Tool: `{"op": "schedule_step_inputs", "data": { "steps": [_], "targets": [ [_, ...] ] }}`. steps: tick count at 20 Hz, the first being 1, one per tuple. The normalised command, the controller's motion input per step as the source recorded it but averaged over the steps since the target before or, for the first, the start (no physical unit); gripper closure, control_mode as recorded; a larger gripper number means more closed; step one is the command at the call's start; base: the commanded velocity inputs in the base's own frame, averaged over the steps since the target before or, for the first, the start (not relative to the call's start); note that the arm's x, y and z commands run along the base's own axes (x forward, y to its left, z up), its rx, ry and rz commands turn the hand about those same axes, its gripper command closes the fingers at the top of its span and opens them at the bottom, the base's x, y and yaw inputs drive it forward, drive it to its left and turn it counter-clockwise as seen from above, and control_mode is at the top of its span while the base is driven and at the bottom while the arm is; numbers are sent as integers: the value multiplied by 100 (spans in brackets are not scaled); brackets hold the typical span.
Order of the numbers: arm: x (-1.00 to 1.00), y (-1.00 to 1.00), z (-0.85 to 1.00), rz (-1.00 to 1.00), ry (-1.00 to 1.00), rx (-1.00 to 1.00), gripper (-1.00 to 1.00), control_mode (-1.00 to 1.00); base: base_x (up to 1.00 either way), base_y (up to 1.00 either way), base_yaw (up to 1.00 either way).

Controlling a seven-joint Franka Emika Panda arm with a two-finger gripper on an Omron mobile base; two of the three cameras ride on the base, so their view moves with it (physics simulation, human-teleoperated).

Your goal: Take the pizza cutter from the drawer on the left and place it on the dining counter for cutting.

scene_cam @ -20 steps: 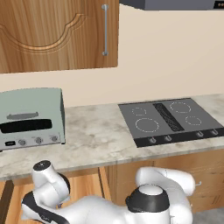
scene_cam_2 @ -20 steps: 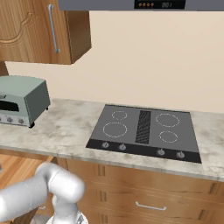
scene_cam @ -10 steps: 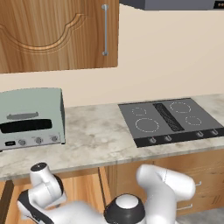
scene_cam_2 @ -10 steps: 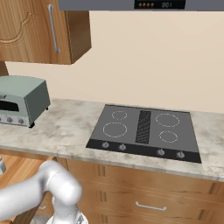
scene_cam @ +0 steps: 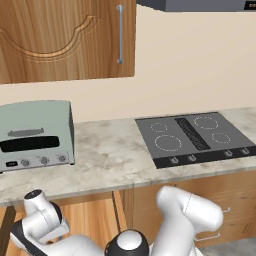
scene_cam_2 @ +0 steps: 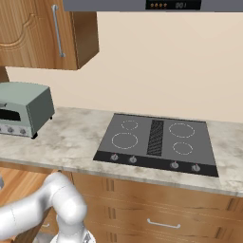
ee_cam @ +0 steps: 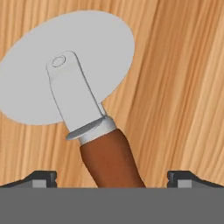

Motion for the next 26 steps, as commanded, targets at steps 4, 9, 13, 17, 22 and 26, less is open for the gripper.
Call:
{"op": "schedule_step_inputs", "data": {
  "steps": [4,9,13,17,22,26],
  "targets": [
    [0,0,-28,0,0,0,-100,-100,0,0,0],
    [0,0,-30,0,0,0,-100,-100,0,0,0],
    [0,0,-23,0,0,0,-100,-100,0,0,0],
    [0,0,-9,0,0,0,-100,-100,0,0,0],
    [0,0,0,0,0,0,-100,-100,0,0,0],
    [0,0,0,0,0,0,100,-100,0,0,0]
  ]
}}
